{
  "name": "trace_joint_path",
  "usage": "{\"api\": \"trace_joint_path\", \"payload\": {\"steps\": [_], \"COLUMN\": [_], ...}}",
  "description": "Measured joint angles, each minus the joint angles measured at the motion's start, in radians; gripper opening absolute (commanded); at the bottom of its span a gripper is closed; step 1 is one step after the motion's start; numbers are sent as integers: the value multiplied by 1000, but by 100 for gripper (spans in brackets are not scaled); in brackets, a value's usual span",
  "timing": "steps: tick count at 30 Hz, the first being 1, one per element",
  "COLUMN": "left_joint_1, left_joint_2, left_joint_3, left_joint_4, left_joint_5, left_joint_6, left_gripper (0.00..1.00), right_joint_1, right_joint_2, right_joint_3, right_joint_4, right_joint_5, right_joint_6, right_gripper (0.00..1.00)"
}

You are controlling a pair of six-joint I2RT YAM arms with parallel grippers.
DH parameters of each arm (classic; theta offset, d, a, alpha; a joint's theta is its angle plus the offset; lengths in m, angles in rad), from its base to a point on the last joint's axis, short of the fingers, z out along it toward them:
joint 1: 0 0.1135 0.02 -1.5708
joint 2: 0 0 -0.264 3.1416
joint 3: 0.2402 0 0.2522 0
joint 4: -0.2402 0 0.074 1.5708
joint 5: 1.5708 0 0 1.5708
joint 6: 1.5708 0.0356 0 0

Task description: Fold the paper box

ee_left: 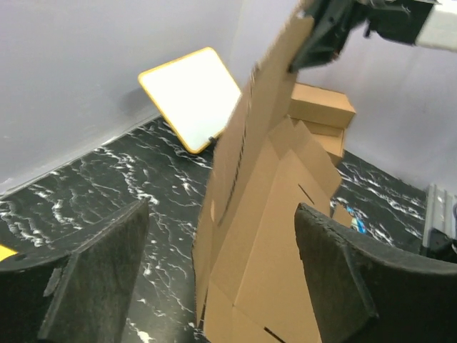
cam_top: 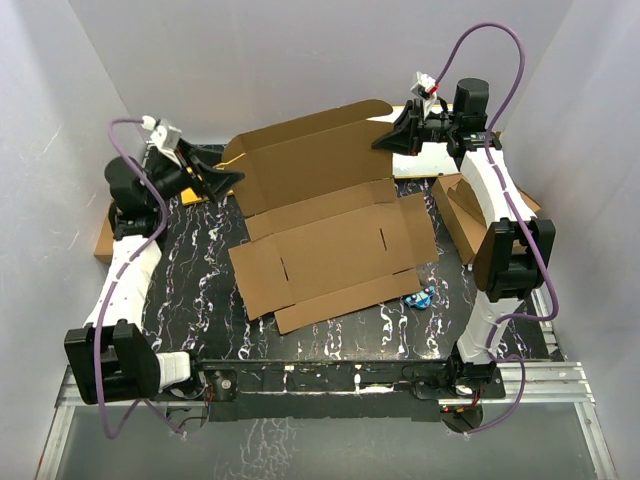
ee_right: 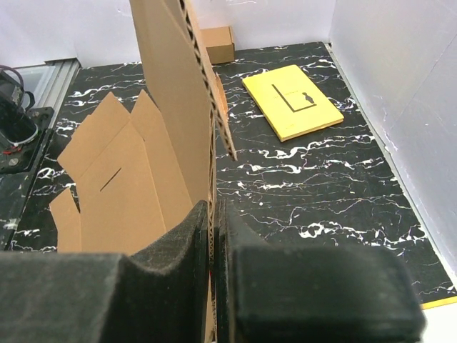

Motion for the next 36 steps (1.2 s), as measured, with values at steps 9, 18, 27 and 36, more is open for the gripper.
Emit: {"api": "trace_joint_path", "payload": {"steps": [9, 18, 27, 36], "left_joint_1": [33, 19, -120, -177], "left_joint_2": [-19, 63, 200, 282], "left_joint_3": [322, 513, 676, 796], "left_joint_4": [-538, -694, -905, -1084], "left_joint_5": [-86, -61, -117, -160], "left_joint_6": [277, 305, 410, 566], "left_gripper": [97, 94, 71, 48], "right_joint_1": [0, -1, 0, 0], "right_joint_2": [0, 0, 0, 0], "right_joint_3": [0, -2, -3, -3], "right_joint_4": [-1, 0, 0, 0], "right_joint_5": [-5, -6, -7, -17], "right_joint_6": [-5, -5, -5, -5], "right_gripper": [8, 8, 8, 8]}}
